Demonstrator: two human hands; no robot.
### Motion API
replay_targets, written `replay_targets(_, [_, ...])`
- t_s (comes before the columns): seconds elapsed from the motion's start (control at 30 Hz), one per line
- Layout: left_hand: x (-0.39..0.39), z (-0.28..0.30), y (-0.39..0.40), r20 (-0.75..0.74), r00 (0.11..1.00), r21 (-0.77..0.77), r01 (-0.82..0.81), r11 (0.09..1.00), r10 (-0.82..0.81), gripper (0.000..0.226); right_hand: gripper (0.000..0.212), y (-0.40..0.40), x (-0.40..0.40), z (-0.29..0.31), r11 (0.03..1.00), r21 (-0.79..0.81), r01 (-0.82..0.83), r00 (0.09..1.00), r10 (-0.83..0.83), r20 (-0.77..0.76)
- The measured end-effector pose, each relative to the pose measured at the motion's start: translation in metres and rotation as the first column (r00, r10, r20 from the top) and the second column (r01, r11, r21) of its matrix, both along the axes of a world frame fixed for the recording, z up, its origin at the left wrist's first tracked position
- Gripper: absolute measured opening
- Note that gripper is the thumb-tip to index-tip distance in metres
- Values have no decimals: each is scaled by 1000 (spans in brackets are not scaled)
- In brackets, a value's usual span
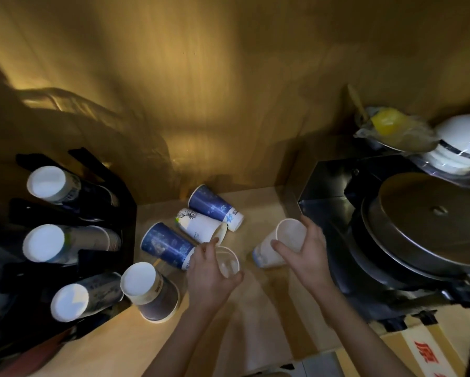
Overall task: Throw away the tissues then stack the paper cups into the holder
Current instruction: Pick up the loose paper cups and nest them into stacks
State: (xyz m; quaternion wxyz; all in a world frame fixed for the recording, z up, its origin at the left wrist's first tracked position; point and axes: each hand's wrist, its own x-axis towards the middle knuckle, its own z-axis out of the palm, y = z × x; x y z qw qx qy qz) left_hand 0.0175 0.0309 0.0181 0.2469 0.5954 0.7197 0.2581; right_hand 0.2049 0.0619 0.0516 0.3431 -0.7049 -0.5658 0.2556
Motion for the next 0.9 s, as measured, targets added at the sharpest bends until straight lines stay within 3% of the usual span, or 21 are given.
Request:
replay_targets(0.13, [4,-5,7,-43,990,10,137,990,-137,85,83,-16,-14,35,984,166,-67,995,79,-64])
replay_targets(0.23, [8,-17,10,-23,978,57,209,976,-208,84,82,-28,-24,46,975,169,-145,983,162,-90])
replay_targets(0.5, [7,-26,19,151,980,48,126,991,-132,106,83,-26,-27,51,928,136,-348,937,347,34])
replay_targets(0.57, [6,-34,22,167,980,44,105,993,-111,102,84,-24,-34,50,887,110,-448,893,441,85])
replay_targets(0.67, [7,-46,18,347,938,62,-2,998,-19,80,88,-16,-47,37,818,12,-575,809,566,162])
replay_targets(0.73, [9,-49,14,399,917,53,-43,998,18,79,89,-8,-52,22,791,-86,-605,773,610,174])
replay_targets(0.9, [7,-54,6,406,914,31,-12,999,-1,86,97,6,-53,-20,784,-224,-579,791,607,75])
